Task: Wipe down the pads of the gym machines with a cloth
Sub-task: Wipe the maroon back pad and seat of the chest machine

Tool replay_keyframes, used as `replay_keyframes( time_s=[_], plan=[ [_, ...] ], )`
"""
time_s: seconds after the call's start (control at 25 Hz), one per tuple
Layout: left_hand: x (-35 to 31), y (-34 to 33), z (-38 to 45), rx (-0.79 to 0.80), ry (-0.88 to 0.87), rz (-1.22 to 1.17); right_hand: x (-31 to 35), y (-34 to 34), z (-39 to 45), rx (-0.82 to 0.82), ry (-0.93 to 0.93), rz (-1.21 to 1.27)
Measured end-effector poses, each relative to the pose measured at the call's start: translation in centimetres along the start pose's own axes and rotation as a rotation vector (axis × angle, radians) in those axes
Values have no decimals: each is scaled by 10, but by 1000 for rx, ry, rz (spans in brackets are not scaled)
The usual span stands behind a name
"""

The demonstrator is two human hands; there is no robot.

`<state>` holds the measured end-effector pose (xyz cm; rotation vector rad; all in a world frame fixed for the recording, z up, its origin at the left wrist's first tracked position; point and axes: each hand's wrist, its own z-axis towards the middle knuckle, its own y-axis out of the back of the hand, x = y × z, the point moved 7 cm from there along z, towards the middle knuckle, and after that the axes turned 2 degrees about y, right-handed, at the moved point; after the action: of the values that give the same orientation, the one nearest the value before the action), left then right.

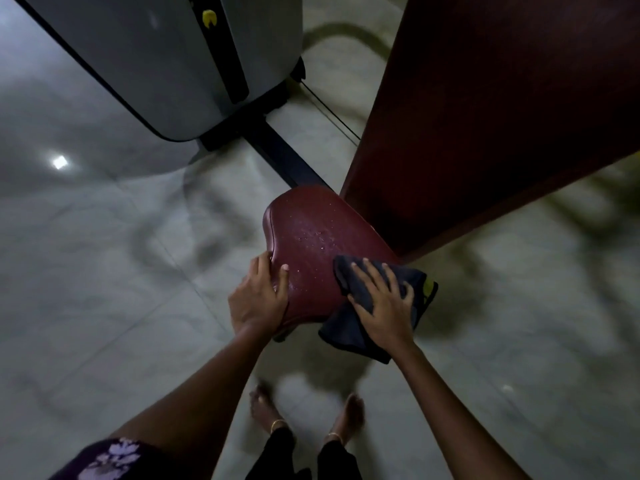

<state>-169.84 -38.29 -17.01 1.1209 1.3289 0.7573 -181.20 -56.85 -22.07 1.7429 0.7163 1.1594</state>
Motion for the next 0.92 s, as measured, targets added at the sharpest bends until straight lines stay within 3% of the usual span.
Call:
replay_keyframes(
  time_s=[0.12,0.24,0.36,0.48,0.6,0.72,0.8,0.92],
  plan=[
    [1,0,6,-11,-45,27,-23,0,42,67,-182,68],
    [4,-3,9,9,-29,49,-4,5,87,93,-272,92],
    [7,-4,9,41,-9,65,22,4,80,115,-126,139],
    [7,-5,10,31,-17,52,14,8,46,30,15,109],
    [7,-6,10,12,-35,59,-10,9,65,-31,-156,38],
    [8,-8,10,16,-41,65,-5,5,113,33,-294,43],
    [9,-9,10,21,-43,69,11,2,130,63,-251,33],
    [9,-8,10,23,-40,81,36,-4,110,49,-1,15]
  ],
)
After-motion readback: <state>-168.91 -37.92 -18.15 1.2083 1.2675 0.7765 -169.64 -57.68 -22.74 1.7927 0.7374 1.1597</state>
